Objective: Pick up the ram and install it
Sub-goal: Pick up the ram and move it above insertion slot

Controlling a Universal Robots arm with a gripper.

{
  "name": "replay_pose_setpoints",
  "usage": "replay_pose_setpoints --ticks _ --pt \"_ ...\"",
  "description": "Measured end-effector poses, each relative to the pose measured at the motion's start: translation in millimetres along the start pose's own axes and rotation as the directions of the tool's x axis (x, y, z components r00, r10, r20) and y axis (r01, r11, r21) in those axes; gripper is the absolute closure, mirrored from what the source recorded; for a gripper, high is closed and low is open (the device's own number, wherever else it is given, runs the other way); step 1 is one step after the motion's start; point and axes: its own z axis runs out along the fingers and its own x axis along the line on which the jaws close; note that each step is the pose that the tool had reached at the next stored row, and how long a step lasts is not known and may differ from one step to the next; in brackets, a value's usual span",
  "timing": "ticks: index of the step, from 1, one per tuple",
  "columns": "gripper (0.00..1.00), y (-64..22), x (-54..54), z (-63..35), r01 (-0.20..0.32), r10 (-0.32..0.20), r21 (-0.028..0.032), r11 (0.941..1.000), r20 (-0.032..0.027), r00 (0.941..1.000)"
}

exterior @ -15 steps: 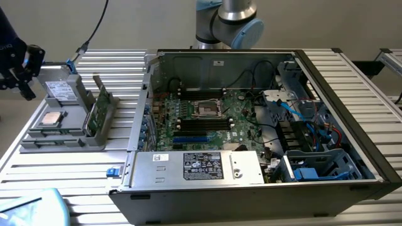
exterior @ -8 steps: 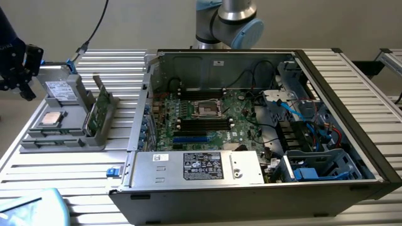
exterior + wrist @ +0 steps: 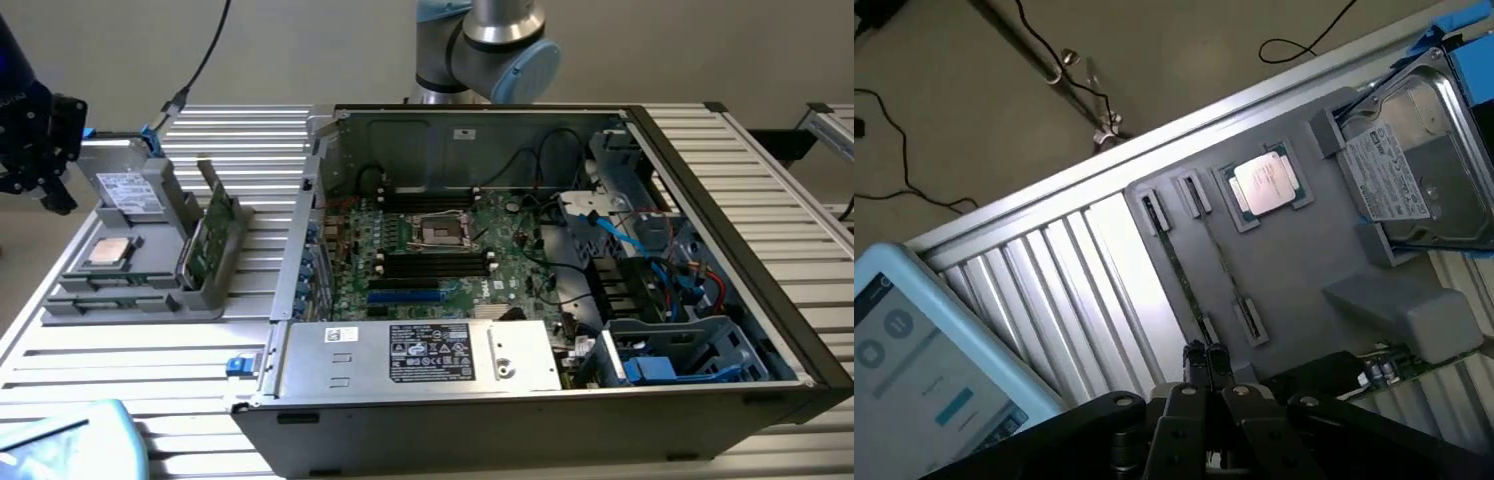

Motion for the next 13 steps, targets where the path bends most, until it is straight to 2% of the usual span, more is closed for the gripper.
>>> replay_pose_setpoints --ticks 3,6,10,13 --pt "0.89 0.0 0.0 0.1 0.055 -0.055 0.0023 0.9985 -0.0026 0.9985" --pt "0.89 0.0 0.0 0.2 0.108 -0.108 0.0044 0.9941 -0.0053 0.9941" --pt "0.89 0.0 0.0 0.4 0.181 -0.181 0.0070 0.9835 -0.0091 0.9835" --pt "0.89 0.0 0.0 0.6 0.234 -0.234 0.0087 0.9722 -0.0120 0.9722"
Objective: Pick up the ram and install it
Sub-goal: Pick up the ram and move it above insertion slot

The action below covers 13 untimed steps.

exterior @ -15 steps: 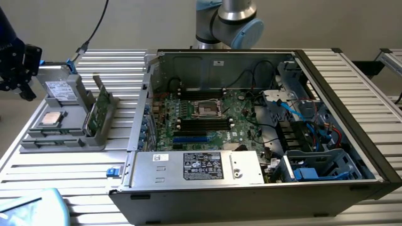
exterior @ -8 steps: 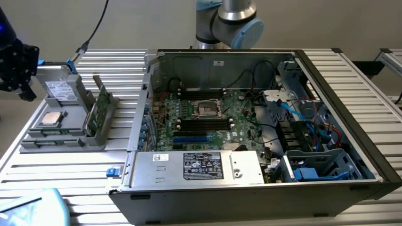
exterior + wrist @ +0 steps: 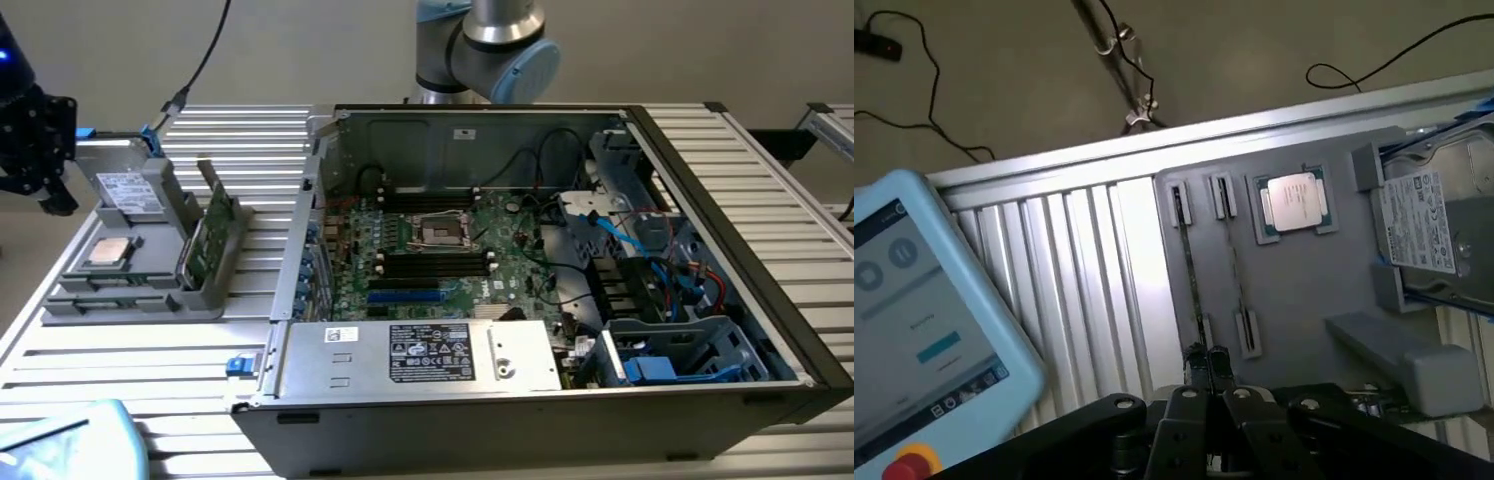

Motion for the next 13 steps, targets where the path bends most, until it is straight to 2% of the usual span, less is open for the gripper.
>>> replay_pose_setpoints --ticks 3,7,13 --pt "0.89 0.0 0.0 0.2 0.055 -0.055 0.0023 0.9985 -0.0026 0.9985" --pt "0.89 0.0 0.0 0.3 0.125 -0.125 0.0047 0.9921 -0.0066 0.9921" --pt "0.88 0.0 0.0 0.3 0.127 -0.127 0.0048 0.9919 -0.0069 0.9919"
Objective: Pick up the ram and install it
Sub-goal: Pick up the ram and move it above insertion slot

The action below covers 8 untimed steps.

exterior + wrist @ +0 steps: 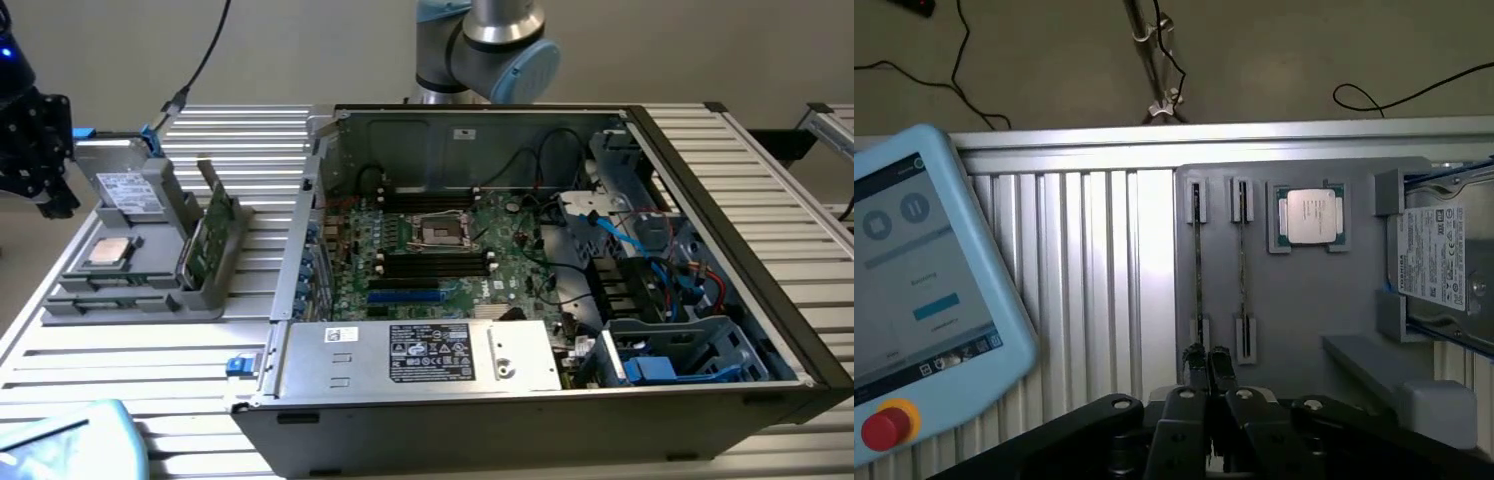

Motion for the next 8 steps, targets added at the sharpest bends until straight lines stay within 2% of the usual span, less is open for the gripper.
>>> replay_pose_setpoints --ticks 2,3,6,7,8 --pt "0.76 0.0 0.0 0.0 0.000 0.000 -0.0001 1.0000 0.0000 1.0000" --pt "0.76 0.0 0.0 0.0 0.000 0.000 -0.0001 1.0000 -0.0001 1.0000" --pt "0.58 0.0 0.0 0.0 0.000 0.000 -0.0001 1.0000 0.0000 1.0000" --pt "0.58 0.0 0.0 0.0 0.000 0.000 -0.0001 1.0000 -0.0001 1.0000" --pt "0.51 0.0 0.0 0.0 0.000 0.000 -0.0001 1.0000 -0.0001 1.0000"
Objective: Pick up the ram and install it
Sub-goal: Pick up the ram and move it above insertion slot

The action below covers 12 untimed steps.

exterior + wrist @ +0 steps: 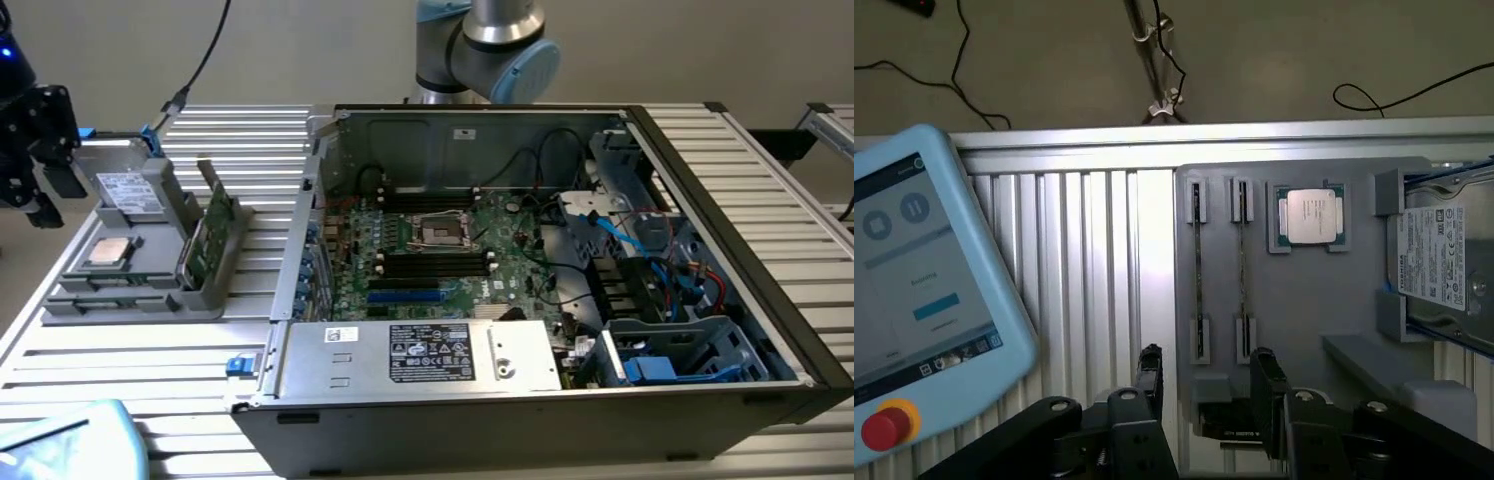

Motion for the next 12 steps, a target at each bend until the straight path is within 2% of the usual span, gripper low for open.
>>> replay_pose_setpoints --ticks 12 --pt "0.51 4.9 -0.7 19.8 0.004 -0.004 0.0011 1.0000 -0.0002 1.0000"
